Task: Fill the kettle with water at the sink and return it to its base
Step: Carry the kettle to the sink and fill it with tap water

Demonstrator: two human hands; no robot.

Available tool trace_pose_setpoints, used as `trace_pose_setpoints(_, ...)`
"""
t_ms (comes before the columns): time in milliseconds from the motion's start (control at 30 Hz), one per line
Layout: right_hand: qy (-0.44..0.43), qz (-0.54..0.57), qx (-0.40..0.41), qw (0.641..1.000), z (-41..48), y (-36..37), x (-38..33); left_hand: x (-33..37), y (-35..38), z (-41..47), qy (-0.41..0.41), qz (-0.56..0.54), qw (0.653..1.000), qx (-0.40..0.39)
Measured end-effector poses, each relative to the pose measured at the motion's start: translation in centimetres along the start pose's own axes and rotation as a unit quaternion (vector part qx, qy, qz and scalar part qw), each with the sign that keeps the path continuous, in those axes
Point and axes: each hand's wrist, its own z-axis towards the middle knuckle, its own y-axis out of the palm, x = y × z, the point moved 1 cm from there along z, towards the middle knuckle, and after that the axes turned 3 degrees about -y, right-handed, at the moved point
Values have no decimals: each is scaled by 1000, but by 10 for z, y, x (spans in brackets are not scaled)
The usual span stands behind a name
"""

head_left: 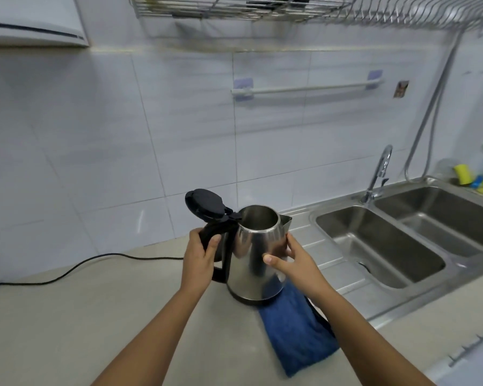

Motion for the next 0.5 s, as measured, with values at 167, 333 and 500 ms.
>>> trace_pose_setpoints(167, 0, 7, 28, 1000, 1, -42, 11, 13, 46, 6, 8, -17, 999, -30)
trace_pose_setpoints(333, 17, 20, 63, 998, 4, -93, 30, 34, 105, 15, 31, -13, 997, -66)
trace_pose_setpoints(500, 25, 54, 63, 996, 24, -162, 60, 60, 185, 24, 32, -9, 995, -93)
